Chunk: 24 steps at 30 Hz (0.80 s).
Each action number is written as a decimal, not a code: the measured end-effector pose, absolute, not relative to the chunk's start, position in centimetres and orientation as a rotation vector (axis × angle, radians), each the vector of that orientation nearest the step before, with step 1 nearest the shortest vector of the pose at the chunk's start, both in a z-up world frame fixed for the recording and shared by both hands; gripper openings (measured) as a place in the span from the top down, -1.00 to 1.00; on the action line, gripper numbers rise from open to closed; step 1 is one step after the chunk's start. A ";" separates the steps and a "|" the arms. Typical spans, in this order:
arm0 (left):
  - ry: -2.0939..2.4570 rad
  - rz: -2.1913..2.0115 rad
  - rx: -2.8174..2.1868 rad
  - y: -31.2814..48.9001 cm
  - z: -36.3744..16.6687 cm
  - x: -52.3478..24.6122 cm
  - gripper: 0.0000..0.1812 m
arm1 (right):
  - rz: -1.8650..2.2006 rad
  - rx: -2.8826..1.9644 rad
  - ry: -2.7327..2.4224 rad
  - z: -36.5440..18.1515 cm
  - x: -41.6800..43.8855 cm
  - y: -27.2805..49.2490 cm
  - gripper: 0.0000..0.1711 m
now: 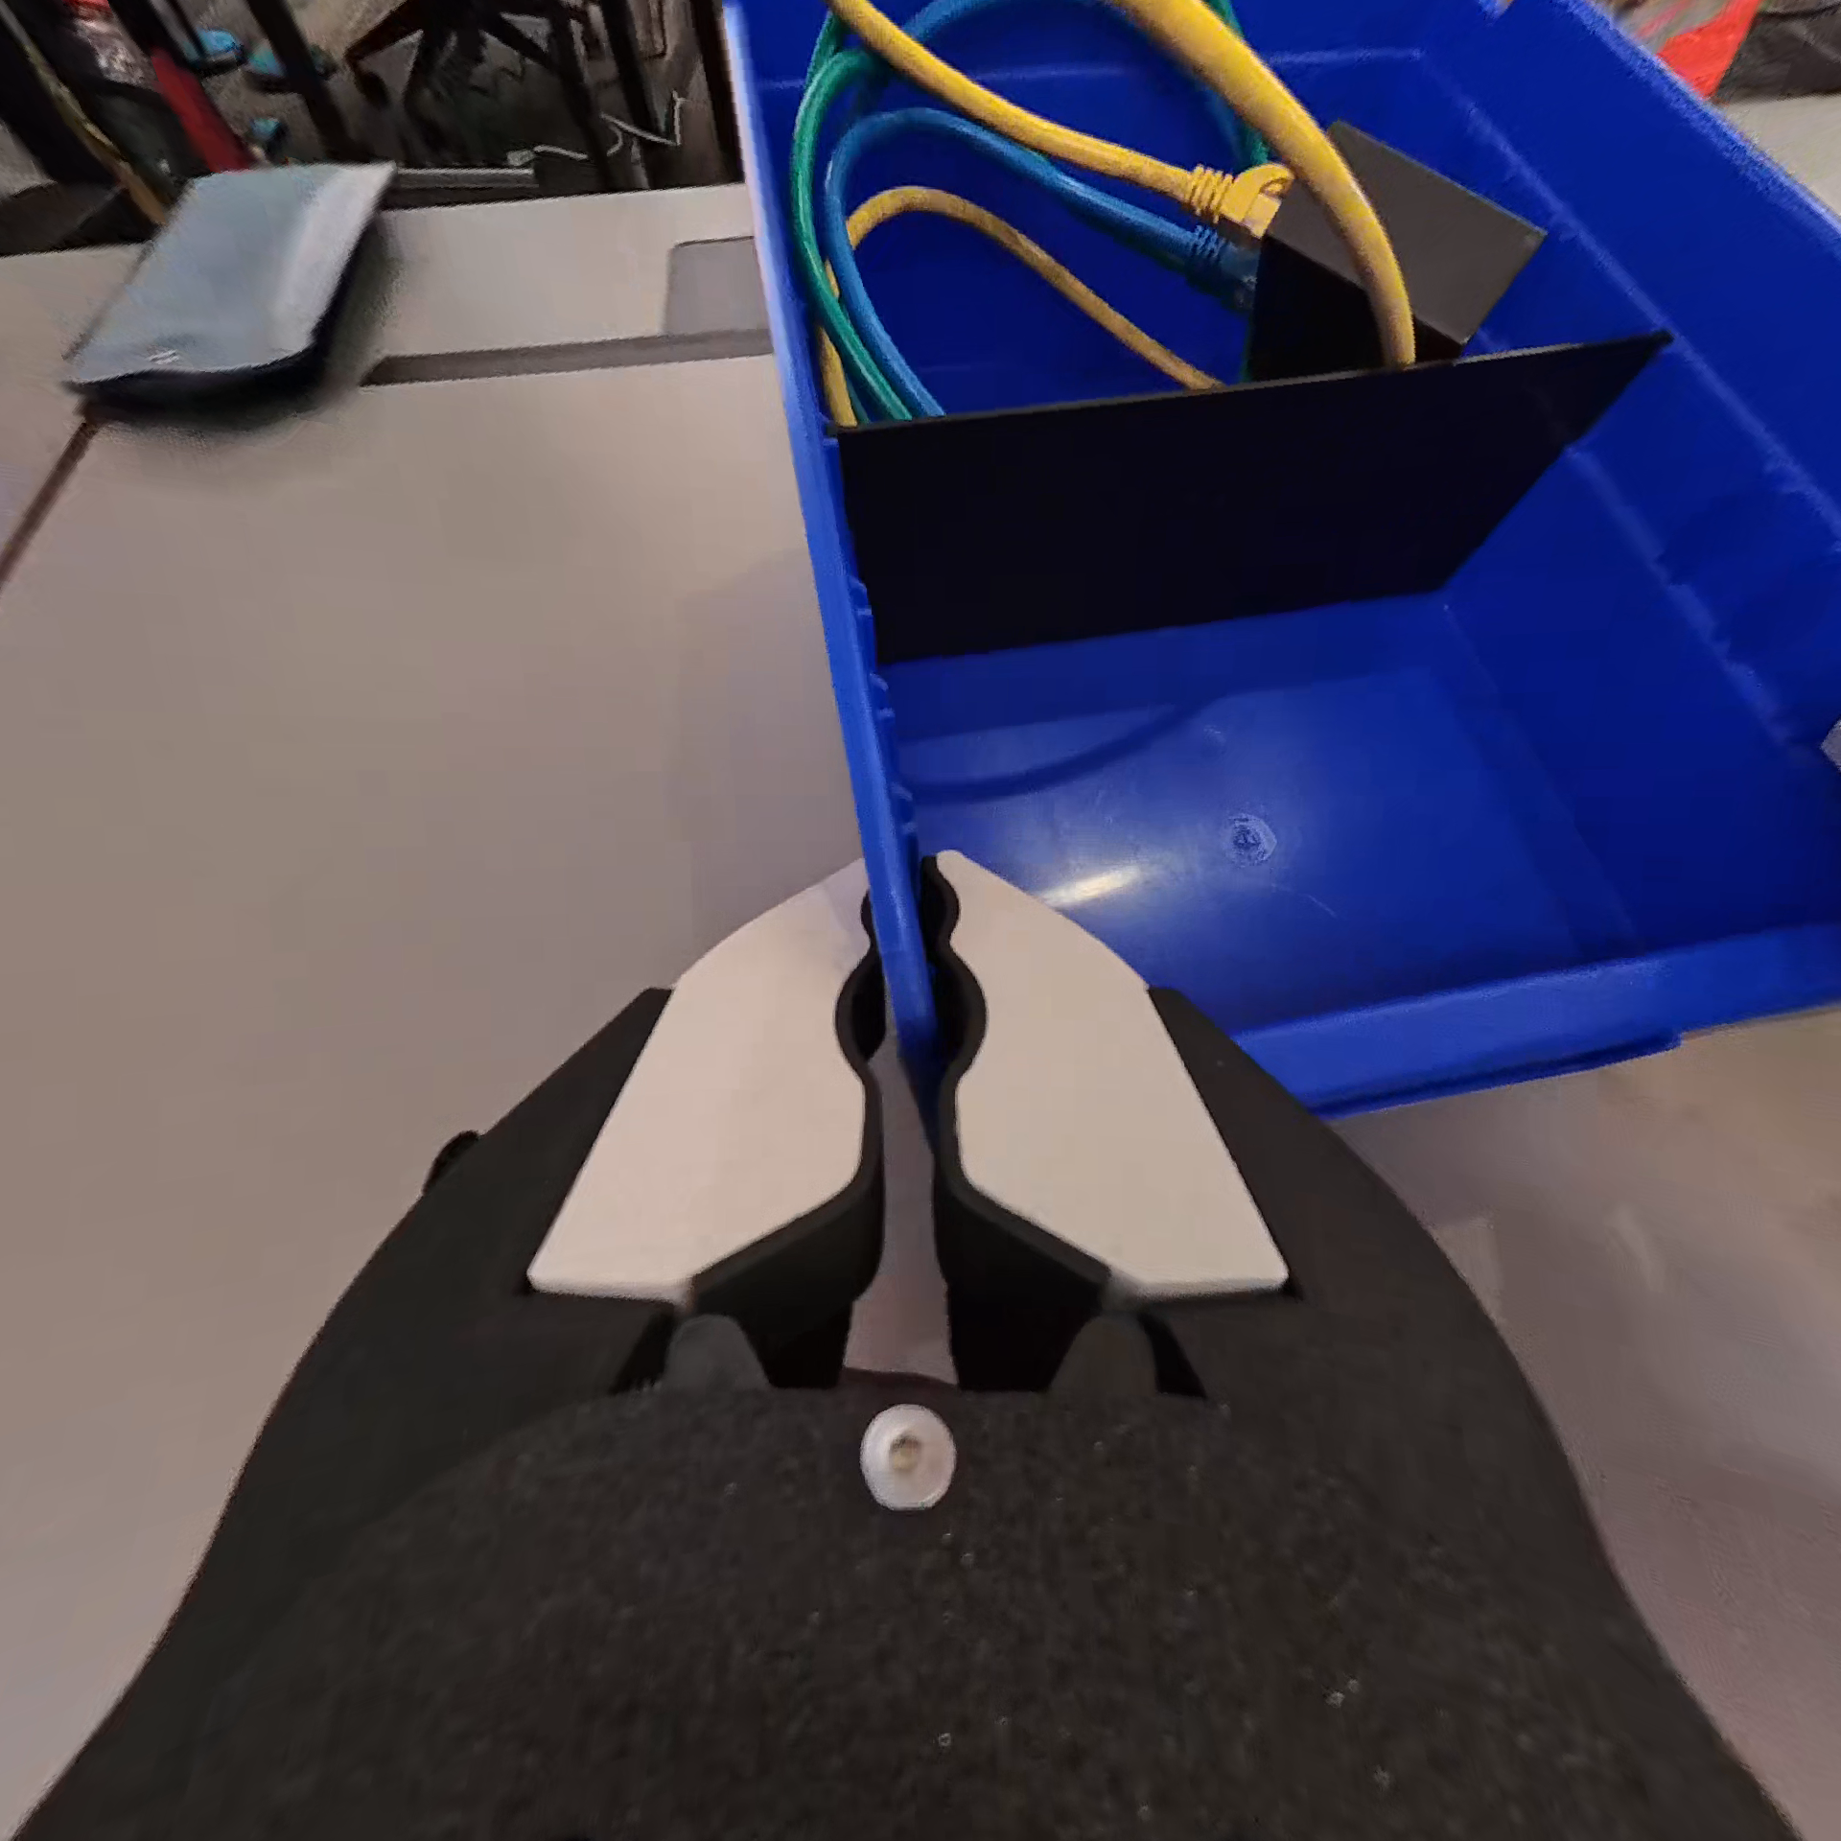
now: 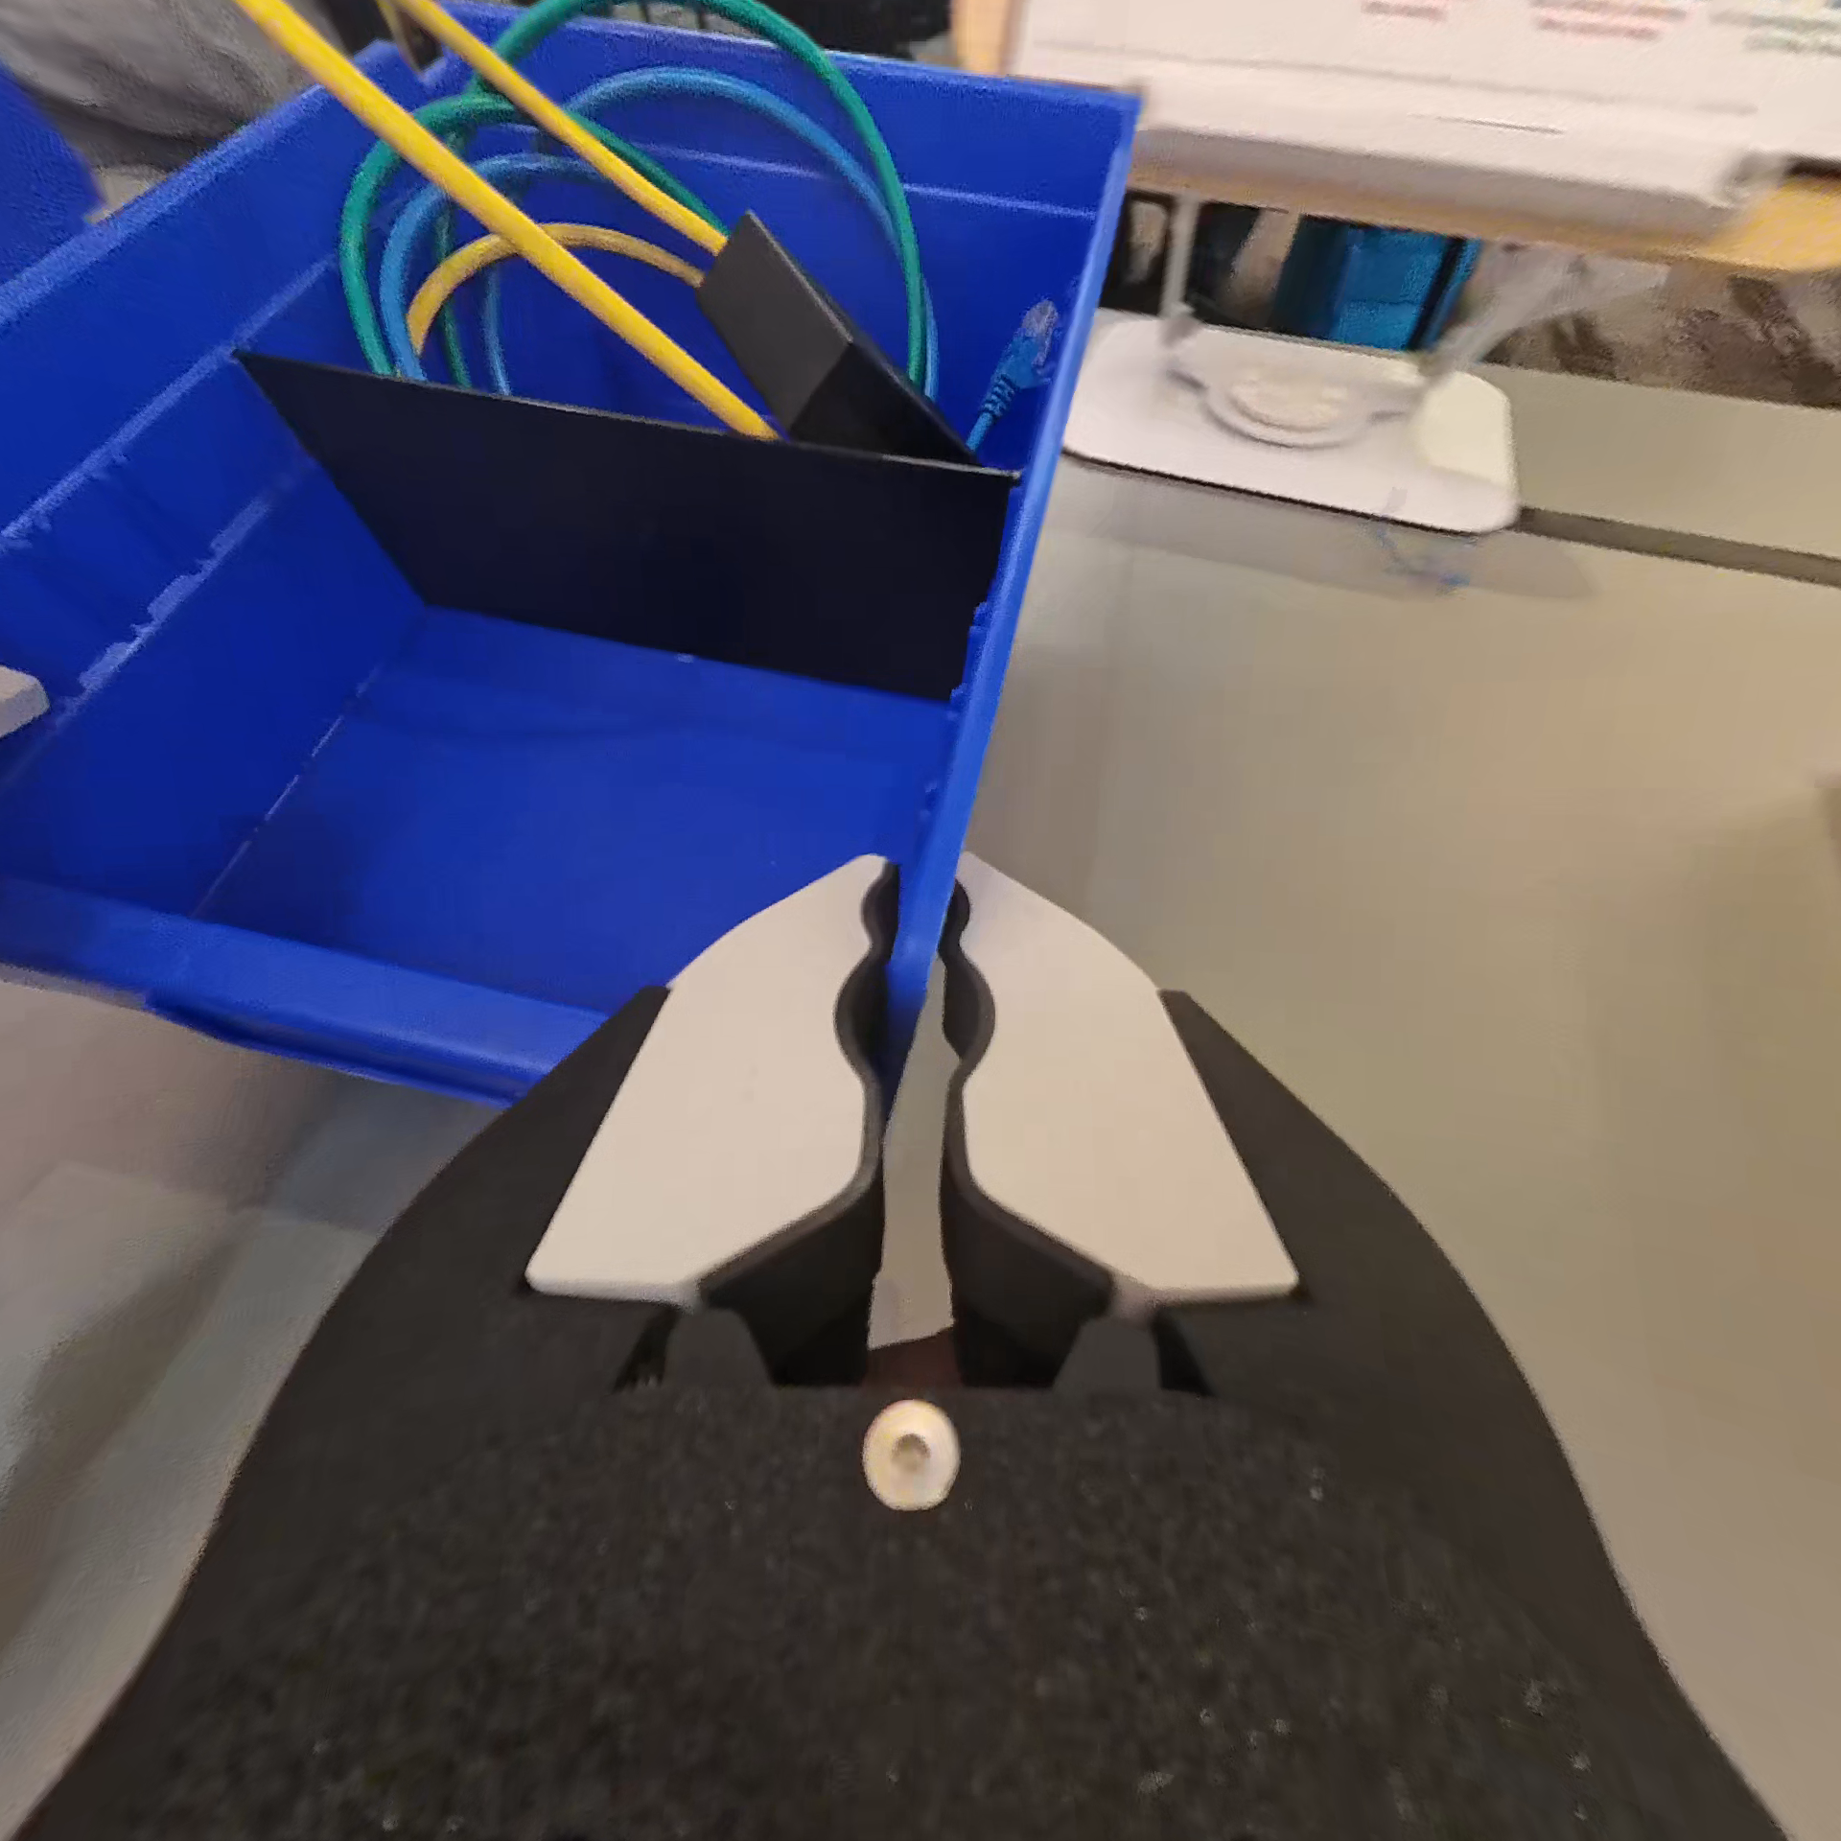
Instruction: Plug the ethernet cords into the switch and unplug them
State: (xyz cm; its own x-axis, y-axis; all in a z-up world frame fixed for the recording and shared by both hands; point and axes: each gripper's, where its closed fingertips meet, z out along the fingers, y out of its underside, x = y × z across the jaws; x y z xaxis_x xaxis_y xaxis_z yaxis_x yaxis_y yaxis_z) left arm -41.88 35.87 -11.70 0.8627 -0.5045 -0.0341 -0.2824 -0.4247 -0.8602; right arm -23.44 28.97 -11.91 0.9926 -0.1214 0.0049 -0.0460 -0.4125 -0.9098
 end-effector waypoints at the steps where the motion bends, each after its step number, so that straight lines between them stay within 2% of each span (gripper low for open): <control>1: 0.565 -0.282 -2.044 36.5 -11.9 -43.6 0.97 | -0.076 -2.004 0.088 -12.0 -25.1 29.7 0.92; 7: 0.465 -0.210 -2.148 40.0 -15.3 -51.2 0.96 | -0.053 -2.099 -0.076 -15.2 -33.4 33.0 0.84; 15: 0.391 -0.282 -2.117 41.4 -15.1 -53.0 0.96 | 0.101 -2.098 -0.126 -15.0 -35.8 33.7 0.77; 16: 0.378 -0.261 -2.115 41.4 -15.0 -53.2 0.90 | 0.108 -2.109 -0.168 -15.1 -35.7 33.2 0.76; 18: 0.348 -0.186 -2.082 41.3 -13.9 -54.0 0.73 | 0.108 -2.124 -0.245 -15.0 -35.0 31.5 0.52; 21: 0.299 -0.182 -1.978 40.1 -11.2 -54.7 0.64 | 0.289 -2.142 -0.362 -14.7 -33.8 26.7 0.52; 24: 0.216 -0.352 -1.888 37.4 -9.4 -53.9 0.58 | 0.315 -2.036 -0.357 -13.7 -28.1 21.8 0.51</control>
